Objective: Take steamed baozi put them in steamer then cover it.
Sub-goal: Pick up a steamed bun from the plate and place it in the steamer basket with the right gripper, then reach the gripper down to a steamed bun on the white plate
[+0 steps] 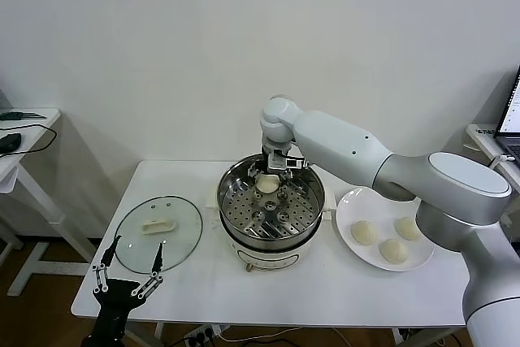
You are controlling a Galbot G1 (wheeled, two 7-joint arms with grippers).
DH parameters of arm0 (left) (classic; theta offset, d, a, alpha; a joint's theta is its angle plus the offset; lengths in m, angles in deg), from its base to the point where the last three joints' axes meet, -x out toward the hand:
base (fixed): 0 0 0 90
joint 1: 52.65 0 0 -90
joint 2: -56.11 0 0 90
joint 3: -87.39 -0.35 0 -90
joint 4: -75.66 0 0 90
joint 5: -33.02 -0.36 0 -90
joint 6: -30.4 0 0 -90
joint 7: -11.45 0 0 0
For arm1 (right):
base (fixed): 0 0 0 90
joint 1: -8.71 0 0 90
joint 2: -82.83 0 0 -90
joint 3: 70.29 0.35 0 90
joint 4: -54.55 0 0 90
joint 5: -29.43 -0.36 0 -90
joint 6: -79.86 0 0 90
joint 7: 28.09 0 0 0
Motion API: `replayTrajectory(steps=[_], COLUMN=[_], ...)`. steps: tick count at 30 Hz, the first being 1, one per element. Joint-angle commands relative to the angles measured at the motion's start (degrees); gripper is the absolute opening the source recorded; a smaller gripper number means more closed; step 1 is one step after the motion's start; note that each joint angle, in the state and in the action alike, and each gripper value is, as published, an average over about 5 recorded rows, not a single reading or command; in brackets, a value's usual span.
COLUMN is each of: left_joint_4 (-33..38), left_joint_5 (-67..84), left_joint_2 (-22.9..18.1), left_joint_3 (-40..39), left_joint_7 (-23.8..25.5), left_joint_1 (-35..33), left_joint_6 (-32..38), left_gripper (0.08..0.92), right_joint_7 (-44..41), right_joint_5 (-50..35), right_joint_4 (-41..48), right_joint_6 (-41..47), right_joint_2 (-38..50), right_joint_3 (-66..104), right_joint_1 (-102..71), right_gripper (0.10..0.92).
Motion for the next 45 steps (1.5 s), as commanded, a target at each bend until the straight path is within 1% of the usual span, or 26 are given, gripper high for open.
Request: replayTrajectory(steps=[1, 5, 8, 11, 13, 14, 19, 23, 34, 45], left_joint_4=[0.23, 0.43, 0.44, 0.44, 0.42, 0.41, 0.58, 0.82, 0.54, -0.02], left_joint_5=[0.01, 0.01, 0.00, -0.02, -0.04, -0.06, -0.15, -0.16, -0.27, -0.37], left_joint_2=[-0.02, -0.06, 0.01, 0.08, 0.13, 0.18, 0.46, 0.47, -0.11, -0.17], left_joint_3=[0.10, 0.17, 0.03, -0.23, -0.38, -0.45, -0.84, -1.11, -0.97, -1.14], left_joint_7=[-0.05, -0.08, -0.04, 0.02, 0.02, 0.02, 0.02, 0.04, 0.05, 0.12], left_joint_1=[-0.04, -0.04, 0.02, 0.08, 0.10, 0.12, 0.35, 0.56, 0.36, 0.34], left_joint_6=[-0.03, -0.14, -0.24, -0.31, -0.33, -0.41, -0.90, -0.99, -0.71, -0.51], left_gripper=[0.823, 0.823, 0.823, 0.823, 0.823, 0.823, 0.823, 0.823, 0.823, 0.823], right_joint_7=[-0.54, -5.35, -8.48, -9.07, -9.27, -9.38, -8.45, -6.38, -0.30, 3.94], right_joint_5=[-1.93, -12.82, -24.55, -38.24, -44.11, -45.26, -48.49, -49.88, -47.68, -45.08], right_joint_4=[-2.46, -8.12, -9.83, -9.35, -8.25, -7.53, -5.90, -5.66, -6.38, -4.08], right_joint_6=[0.46, 6.18, 15.29, 27.31, 34.36, 36.74, 42.81, 44.87, 46.27, 46.88], right_joint_2=[1.82, 8.29, 14.63, 21.11, 25.05, 26.74, 34.44, 37.48, 36.99, 34.32], right_joint_3=[0.45, 1.72, 0.42, -3.93, -6.52, -7.54, -12.97, -17.24, -17.76, -14.09], right_joint_1=[0.43, 4.08, 8.65, 14.15, 16.28, 16.63, 14.43, 10.71, 0.05, -5.56], right_gripper=[0.822, 0.823, 0.823, 0.823, 0.823, 0.823, 0.823, 0.823, 0.823, 0.823])
